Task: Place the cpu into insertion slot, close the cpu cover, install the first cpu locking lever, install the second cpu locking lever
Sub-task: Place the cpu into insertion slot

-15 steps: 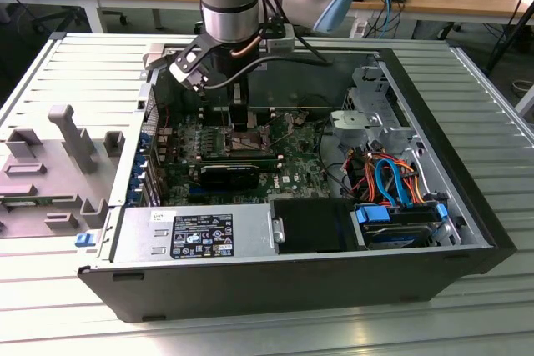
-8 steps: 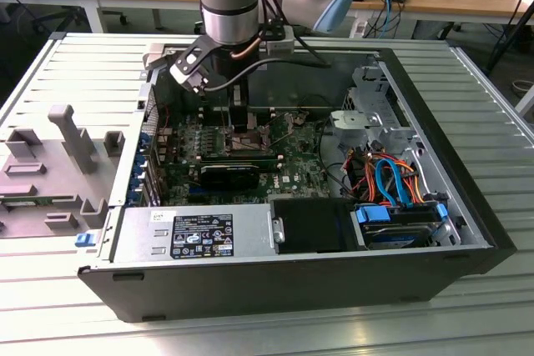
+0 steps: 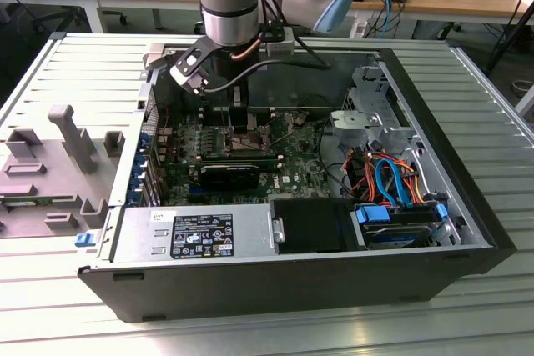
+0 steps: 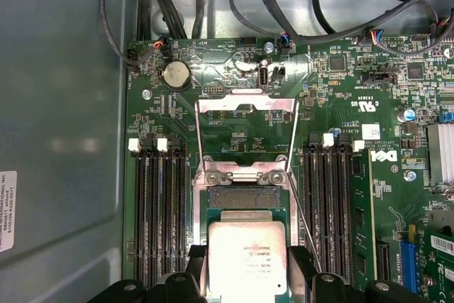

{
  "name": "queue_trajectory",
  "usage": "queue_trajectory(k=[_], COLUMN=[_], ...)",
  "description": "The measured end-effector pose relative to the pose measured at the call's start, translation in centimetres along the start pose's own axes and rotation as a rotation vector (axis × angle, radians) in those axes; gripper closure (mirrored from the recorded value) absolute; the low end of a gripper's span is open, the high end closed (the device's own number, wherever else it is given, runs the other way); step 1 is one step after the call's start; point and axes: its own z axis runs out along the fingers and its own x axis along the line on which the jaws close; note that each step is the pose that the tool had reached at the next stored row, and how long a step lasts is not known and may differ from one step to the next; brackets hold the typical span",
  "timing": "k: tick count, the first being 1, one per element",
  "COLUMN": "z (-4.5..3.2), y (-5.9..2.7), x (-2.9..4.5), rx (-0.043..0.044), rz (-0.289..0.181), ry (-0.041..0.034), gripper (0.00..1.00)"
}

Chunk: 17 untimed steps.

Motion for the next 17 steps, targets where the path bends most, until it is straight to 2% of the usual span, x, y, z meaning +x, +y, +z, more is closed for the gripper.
queue_trajectory(k=[17], z=[0.66], y=[-0.05], x=[-0.01], rx=[0.0000], rz=[0.000], ry=[-0.0020], gripper=[0.46])
